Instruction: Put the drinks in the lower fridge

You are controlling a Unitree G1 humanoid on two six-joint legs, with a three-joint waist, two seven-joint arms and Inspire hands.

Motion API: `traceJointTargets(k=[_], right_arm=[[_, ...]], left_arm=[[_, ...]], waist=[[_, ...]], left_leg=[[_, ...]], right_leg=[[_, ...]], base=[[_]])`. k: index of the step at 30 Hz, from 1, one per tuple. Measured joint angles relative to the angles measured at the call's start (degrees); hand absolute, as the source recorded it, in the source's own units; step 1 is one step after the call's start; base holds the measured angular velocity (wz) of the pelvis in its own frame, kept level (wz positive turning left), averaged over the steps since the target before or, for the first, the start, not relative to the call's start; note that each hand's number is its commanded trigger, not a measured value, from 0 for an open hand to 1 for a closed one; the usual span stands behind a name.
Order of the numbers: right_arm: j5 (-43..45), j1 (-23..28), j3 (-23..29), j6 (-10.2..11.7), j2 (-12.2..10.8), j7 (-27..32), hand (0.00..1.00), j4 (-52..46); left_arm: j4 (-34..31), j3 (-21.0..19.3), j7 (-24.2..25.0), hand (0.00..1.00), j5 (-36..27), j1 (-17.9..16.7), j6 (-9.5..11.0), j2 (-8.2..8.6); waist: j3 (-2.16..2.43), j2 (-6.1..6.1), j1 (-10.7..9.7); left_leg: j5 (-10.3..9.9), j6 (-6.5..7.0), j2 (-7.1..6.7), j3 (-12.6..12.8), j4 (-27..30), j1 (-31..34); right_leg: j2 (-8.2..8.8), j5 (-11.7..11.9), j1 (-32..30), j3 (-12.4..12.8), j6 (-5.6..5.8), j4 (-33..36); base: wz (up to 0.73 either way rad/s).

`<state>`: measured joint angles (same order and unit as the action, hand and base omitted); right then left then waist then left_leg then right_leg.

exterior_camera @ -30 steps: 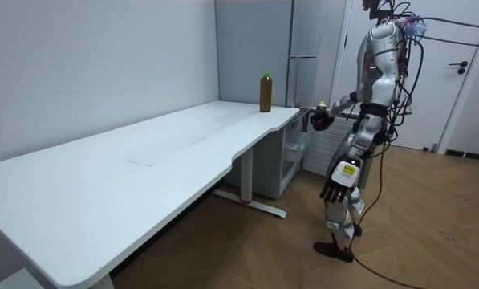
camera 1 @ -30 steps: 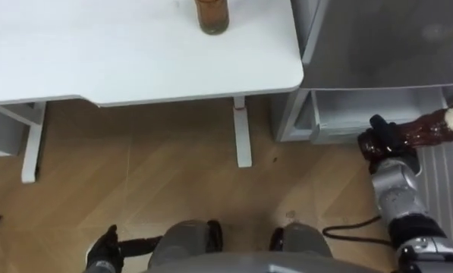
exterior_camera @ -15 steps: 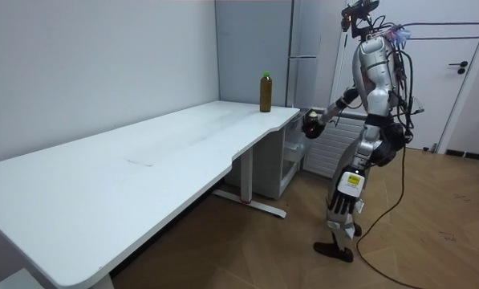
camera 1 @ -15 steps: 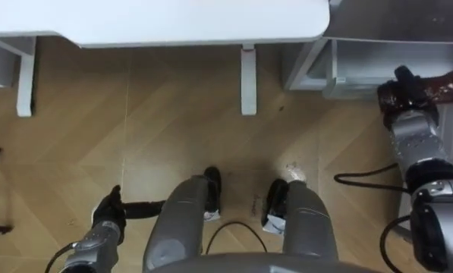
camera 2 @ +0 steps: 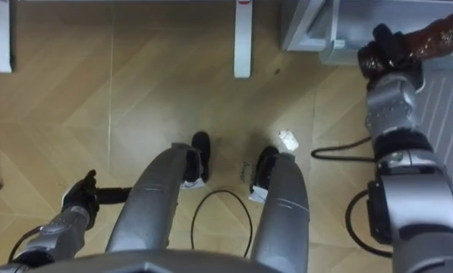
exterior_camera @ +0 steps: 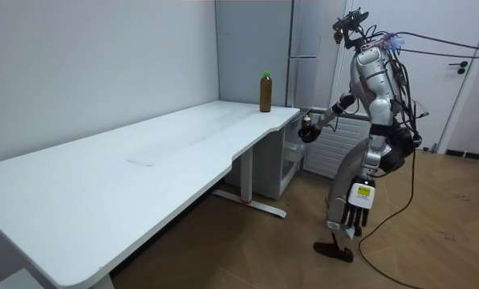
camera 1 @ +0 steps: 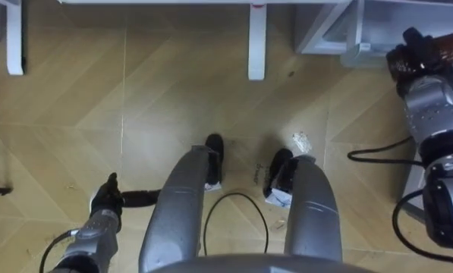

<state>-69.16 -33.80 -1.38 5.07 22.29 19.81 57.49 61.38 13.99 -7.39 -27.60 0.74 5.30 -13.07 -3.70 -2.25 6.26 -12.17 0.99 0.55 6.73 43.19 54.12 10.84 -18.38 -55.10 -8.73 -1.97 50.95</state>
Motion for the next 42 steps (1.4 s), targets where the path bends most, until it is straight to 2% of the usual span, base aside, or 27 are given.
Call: traceJointTargets(k=[5,9,12,19,20,21,27,37,42], right_arm=[[-0.76,-1.61,-0.77,-0.28,0.89,0.16,1.0,-1.58],[-5.03,-4.28,-0.83,-0.41,1.62,0.14,1.0,-2.27],[-7.53,-5.76,-0.79,-0.96,1.63,0.13,1.0,-2.38],[-11.98,-6.76,-0.82,-1.94,1.61,0.12,1.0,-4.66],[-13.18,-6.93,-0.83,-2.04,1.61,0.13,0.46,-5.18],[-14.48,-6.93,-0.84,-2.04,1.61,0.16,0.0,-6.1],[-17.58,-7.03,-0.82,-2.07,1.62,0.11,0.0,-6.45],[-21.29,-7.02,-0.81,-2.07,1.62,-0.05,0.0,-5.96],[-21.85,-7.01,-0.82,-2.22,1.62,-2.36,0.0,-3.4]], left_arm=[[0.42,2.09,0.02,0.0,0.05,-0.08,-0.13,-1.09],[0.37,4.25,-1.13,0.0,0.11,-0.36,-1.53,-2.07],[0.24,4.29,-1.23,0.0,0.41,-0.37,-2.75,-2.03],[-0.06,4.51,-2.4,0.0,0.17,-0.42,-3.55,-2.04],[-0.1,4.79,-2.73,0.0,0.17,-0.41,-3.59,-2.07],[-0.12,5.44,-3.13,0.0,0.16,-0.43,-3.64,-2.06],[-0.16,5.74,-3.37,0.0,0.27,-0.74,-4.1,-2.05],[-1.97,6.44,-3.64,0.0,0.27,-0.86,-4.92,-2.39],[-2.0,6.52,-3.63,0.0,0.25,-1.05,-5.1,-2.73]], waist=[[0.13,-0.49,-0.42],[0.15,-0.5,-0.56],[0.17,-0.53,-0.55],[0.24,-0.6,-0.2],[0.26,-0.61,-0.19],[0.26,-0.61,-0.23],[0.27,-0.59,0.02],[0.29,-0.6,-0.1],[0.43,-0.83,-0.63]], left_leg=[[0.0,0.17,-0.39,0.09,0.55,1.59],[-0.15,0.39,-0.2,-0.09,1.62,2.51],[-0.43,0.63,-0.2,-0.03,2.41,2.77],[-0.85,1.08,-0.26,0.36,4.28,3.96],[-0.85,1.09,-0.14,0.32,4.58,4.37],[-0.84,1.11,-0.04,0.32,4.84,4.7],[-1.52,1.75,0.59,0.7,7.02,5.18],[-1.72,1.9,0.76,0.93,7.58,5.19],[-1.73,1.89,0.92,1.04,7.53,4.85]], right_leg=[[0.46,0.23,-1.58,-0.06,0.05,0.93],[0.44,0.26,-2.15,-0.42,-0.02,1.14],[0.61,0.08,-2.32,-0.4,0.0,1.84],[1.16,-0.32,-3.54,0.01,0.2,3.95],[1.15,-0.32,-3.81,-0.11,0.2,4.07],[1.16,-0.28,-4.06,-0.2,0.16,4.16],[1.4,-0.43,-4.28,-0.08,0.27,5.81],[1.25,-0.42,-4.09,-0.09,0.27,5.9],[1.04,-0.37,-3.82,-0.13,0.19,5.68]], base=[[0.03],[0.02],[0.0],[0.0],[0.0],[0.0],[-0.01],[0.0],[0.0]])
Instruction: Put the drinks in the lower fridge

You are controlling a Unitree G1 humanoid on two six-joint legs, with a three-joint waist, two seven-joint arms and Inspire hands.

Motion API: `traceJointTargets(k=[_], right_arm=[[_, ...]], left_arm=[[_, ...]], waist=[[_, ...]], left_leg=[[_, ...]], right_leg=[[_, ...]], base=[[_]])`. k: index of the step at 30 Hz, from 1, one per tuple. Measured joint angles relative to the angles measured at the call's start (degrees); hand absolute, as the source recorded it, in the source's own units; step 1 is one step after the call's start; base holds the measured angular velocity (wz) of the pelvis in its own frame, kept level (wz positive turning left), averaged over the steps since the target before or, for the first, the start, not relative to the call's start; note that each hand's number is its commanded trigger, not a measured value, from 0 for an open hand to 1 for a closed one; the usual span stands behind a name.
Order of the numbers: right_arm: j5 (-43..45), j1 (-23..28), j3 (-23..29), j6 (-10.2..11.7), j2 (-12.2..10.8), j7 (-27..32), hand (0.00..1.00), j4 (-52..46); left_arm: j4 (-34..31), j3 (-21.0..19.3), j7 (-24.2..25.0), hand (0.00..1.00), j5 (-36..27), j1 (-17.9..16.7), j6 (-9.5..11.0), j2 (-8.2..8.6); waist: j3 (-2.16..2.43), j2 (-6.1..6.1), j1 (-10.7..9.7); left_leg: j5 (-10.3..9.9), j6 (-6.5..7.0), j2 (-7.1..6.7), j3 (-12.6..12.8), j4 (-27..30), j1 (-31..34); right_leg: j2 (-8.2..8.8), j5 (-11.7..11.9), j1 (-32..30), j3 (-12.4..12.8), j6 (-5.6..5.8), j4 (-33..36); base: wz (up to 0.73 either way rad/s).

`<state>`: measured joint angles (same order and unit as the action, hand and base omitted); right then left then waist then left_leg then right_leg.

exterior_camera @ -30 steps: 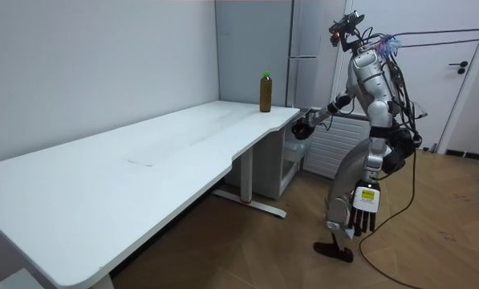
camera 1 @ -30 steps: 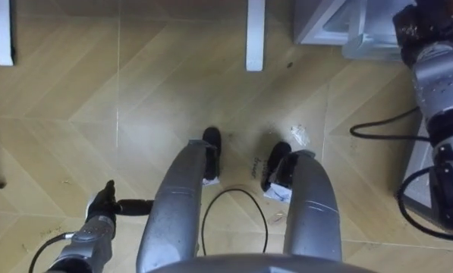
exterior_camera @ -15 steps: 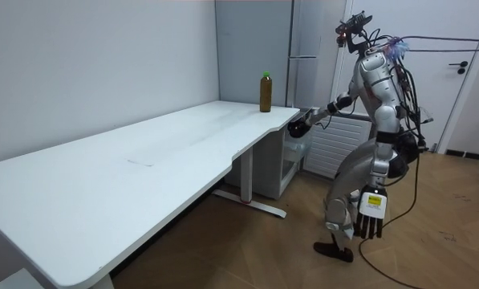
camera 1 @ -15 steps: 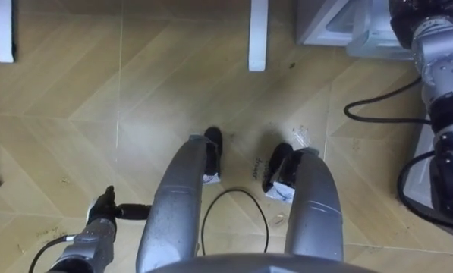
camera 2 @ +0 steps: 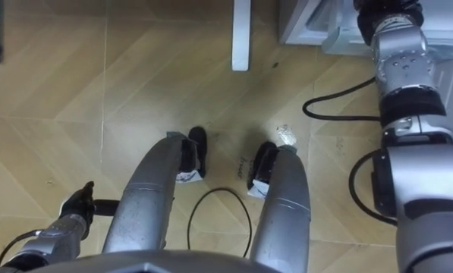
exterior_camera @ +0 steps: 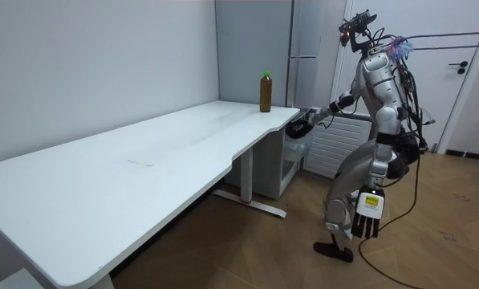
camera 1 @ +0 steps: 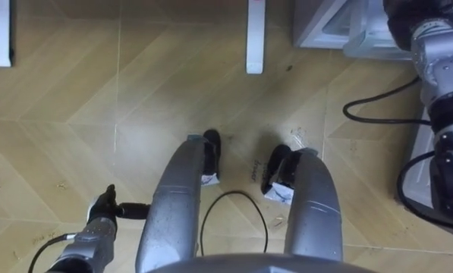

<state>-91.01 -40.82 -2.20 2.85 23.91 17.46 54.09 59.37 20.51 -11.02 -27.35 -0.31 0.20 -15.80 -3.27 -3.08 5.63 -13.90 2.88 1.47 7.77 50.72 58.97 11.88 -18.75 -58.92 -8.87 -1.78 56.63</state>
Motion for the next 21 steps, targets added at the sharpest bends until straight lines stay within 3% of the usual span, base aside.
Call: traceJointTargets(k=[4,9,21], right_arm=[[-0.01,0.0,0.0,-0.04,0.0,-1.08,0.0,1.53],[0.43,0.06,0.02,0.01,0.25,-2.25,0.0,2.2],[1.44,0.37,-0.05,-0.02,0.45,-2.65,0.0,2.26]], left_arm=[[0.04,0.01,0.03,0.0,-0.02,-0.2,-0.34,-0.33],[-0.08,-0.02,0.04,0.0,0.0,-0.41,-0.66,-0.67],[-1.54,0.5,0.06,0.0,-0.04,-1.27,-1.06,-1.18]], waist=[[0.01,-0.01,-0.63],[0.06,-0.09,-0.96],[0.11,-0.17,-0.84]], left_leg=[[-0.01,0.0,0.0,0.06,-0.09,-0.71],[-0.02,-0.04,1.01,0.28,-0.07,-0.79],[-0.03,-0.04,1.02,0.35,-0.04,-1.17]], right_leg=[[0.0,0.0,0.7,0.01,0.01,-0.05],[-1.01,0.69,0.89,0.08,-0.17,-0.98],[-1.02,0.75,1.28,0.12,-0.11,-1.01]], base=[[0.0],[-0.1],[0.0]])
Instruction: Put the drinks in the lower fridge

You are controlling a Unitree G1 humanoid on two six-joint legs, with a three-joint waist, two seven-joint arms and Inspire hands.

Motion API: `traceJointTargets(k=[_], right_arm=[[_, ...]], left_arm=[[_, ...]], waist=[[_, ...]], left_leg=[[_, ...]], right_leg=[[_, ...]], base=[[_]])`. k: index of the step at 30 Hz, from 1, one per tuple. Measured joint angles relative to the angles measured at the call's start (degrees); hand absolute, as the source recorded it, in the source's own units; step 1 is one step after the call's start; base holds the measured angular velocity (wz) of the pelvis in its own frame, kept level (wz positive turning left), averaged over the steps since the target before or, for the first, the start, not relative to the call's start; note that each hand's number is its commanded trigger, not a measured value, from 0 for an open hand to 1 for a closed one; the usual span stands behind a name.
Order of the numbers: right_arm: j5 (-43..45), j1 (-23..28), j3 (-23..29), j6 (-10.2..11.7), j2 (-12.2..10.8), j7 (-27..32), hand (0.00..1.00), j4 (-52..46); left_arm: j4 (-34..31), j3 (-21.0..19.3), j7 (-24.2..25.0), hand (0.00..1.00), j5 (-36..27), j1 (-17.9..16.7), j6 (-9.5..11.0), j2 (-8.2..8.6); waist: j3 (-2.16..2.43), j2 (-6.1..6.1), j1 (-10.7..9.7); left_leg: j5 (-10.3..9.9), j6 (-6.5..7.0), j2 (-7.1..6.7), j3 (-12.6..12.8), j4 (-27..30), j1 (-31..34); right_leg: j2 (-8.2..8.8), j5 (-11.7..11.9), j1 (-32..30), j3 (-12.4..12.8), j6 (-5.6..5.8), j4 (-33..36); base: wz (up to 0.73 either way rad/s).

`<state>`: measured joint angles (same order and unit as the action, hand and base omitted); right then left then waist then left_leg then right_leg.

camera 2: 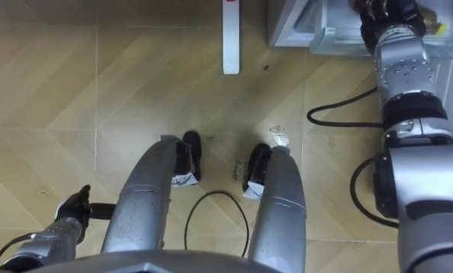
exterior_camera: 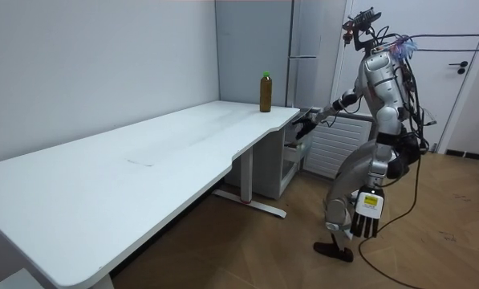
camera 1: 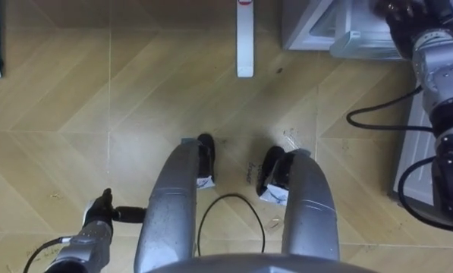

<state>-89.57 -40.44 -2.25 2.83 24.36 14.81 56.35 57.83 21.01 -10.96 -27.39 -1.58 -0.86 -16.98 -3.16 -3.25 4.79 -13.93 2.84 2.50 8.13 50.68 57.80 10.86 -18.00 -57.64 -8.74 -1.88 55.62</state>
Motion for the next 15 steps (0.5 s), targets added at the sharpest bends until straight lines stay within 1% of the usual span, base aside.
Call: traceJointTargets(k=[7,11,13,15], right_arm=[[-0.46,0.16,0.0,-0.02,0.0,-0.95,0.0,0.56],[-0.62,0.44,0.01,-0.06,0.0,-1.96,0.0,1.48],[-0.57,1.37,-0.1,-0.58,-0.01,-2.55,0.0,1.73],[-0.46,2.27,-0.39,-1.43,-0.01,-2.59,0.0,2.22]], left_arm=[[-0.72,0.55,0.17,0.0,0.0,-1.11,-0.05,-0.21],[-2.92,0.73,0.3,0.0,-0.12,-2.48,-0.47,-0.23],[-3.05,0.77,0.45,0.0,-0.11,-2.96,-0.52,-0.23],[-2.97,0.51,0.47,0.0,-0.09,-3.23,-0.52,-0.24]], waist=[[0.0,0.0,0.01],[0.0,-0.01,-0.04],[0.0,0.0,0.12],[0.0,0.0,0.29]], left_leg=[[-0.02,-0.01,-0.15,0.03,0.0,-0.3],[-0.24,-0.03,-0.14,-0.02,0.12,-0.99],[-0.48,-0.04,-0.15,-0.15,0.08,-2.26],[-0.83,-0.38,-0.06,-0.34,-0.42,-4.08]], right_leg=[[0.07,-0.07,0.27,0.11,0.13,0.06],[-0.07,-0.24,1.04,0.19,0.38,0.08],[-0.15,-0.4,2.42,0.14,0.45,-0.13],[-0.43,-0.54,4.47,-0.04,0.62,-1.01]], base=[[0.0],[0.0],[0.0],[0.0]])
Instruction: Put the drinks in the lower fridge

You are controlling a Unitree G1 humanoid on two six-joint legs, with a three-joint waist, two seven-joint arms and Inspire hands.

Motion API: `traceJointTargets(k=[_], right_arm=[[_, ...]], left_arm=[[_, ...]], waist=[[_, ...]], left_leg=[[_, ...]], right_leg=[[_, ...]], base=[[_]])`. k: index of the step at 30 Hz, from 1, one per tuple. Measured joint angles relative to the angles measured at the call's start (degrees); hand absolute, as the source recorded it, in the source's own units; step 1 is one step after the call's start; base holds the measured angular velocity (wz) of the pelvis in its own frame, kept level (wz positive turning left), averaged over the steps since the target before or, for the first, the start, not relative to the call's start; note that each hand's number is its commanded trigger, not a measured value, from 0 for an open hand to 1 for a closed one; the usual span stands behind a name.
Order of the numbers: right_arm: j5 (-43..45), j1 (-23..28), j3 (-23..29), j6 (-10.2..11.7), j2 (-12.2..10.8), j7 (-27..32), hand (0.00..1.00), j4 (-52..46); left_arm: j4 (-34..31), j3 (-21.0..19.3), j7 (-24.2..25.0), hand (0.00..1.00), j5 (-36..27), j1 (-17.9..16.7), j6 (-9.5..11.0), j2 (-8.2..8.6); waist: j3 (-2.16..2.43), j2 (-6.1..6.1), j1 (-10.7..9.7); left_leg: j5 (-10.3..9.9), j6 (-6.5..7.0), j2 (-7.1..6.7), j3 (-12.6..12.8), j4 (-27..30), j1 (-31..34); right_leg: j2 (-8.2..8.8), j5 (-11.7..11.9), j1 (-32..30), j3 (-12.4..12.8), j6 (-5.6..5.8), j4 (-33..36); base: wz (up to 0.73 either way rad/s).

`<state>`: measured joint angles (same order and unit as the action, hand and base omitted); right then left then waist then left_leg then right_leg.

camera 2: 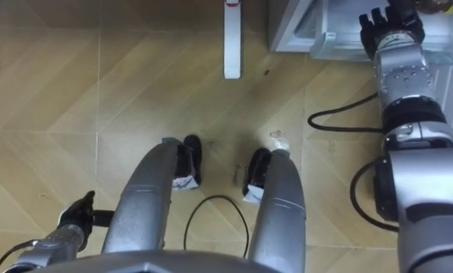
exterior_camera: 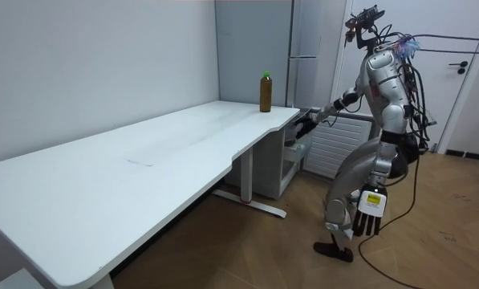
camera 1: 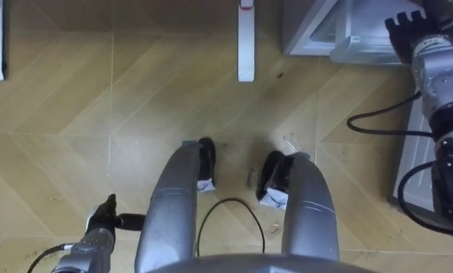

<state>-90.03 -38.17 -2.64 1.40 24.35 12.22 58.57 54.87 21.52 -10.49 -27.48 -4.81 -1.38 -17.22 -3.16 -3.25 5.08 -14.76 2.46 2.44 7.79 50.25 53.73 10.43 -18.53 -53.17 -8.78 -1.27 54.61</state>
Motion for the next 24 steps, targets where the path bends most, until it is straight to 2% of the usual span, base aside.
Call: traceJointTargets(k=[9,13,15,20,24], right_arm=[[0.34,4.01,0.16,-0.35,0.02,-7.03,0.0,5.45],[0.52,5.89,0.64,-0.51,0.1,-8.36,0.0,7.07],[1.88,7.5,1.84,-0.73,0.11,-9.4,0.0,7.49],[5.14,10.16,2.25,-0.88,0.14,-9.96,0.0,8.96],[8.45,12.82,2.35,-1.54,0.14,-10.76,0.0,10.45]], left_arm=[[-0.16,-3.4,2.47,0.0,0.06,-0.43,-0.02,0.11],[0.06,-3.86,3.59,0.0,0.09,-0.45,0.0,0.18],[0.46,-5.67,4.45,0.0,0.19,-0.47,-0.16,0.83],[2.16,-8.76,6.44,0.0,0.08,-0.51,-0.31,0.85],[3.13,-11.34,7.65,0.0,0.2,-1.75,-0.17,1.07]], waist=[[0.03,0.05,0.96],[0.31,0.55,1.43],[0.69,1.19,1.65],[0.94,2.06,1.63],[1.02,2.22,1.48]], left_leg=[[0.17,0.32,-0.24,0.17,-4.81,-7.63],[0.17,0.28,-0.21,0.16,-6.89,-10.89],[0.16,0.24,-0.21,0.13,-8.24,-12.96],[0.43,-0.25,-1.1,-0.19,-12.2,-19.02],[0.74,-0.68,-1.79,-0.33,-16.61,-25.55]], right_leg=[[-0.52,0.74,7.82,-0.29,0.95,-5.47],[-0.58,0.86,11.31,-0.95,0.91,-7.72],[-0.51,0.86,13.51,-1.44,0.95,-9.09],[-0.45,0.72,19.54,-2.06,1.3,-12.44],[-0.47,0.55,25.78,-2.36,1.72,-15.82]], base=[[-0.03],[0.0],[0.02],[0.04],[0.04]])
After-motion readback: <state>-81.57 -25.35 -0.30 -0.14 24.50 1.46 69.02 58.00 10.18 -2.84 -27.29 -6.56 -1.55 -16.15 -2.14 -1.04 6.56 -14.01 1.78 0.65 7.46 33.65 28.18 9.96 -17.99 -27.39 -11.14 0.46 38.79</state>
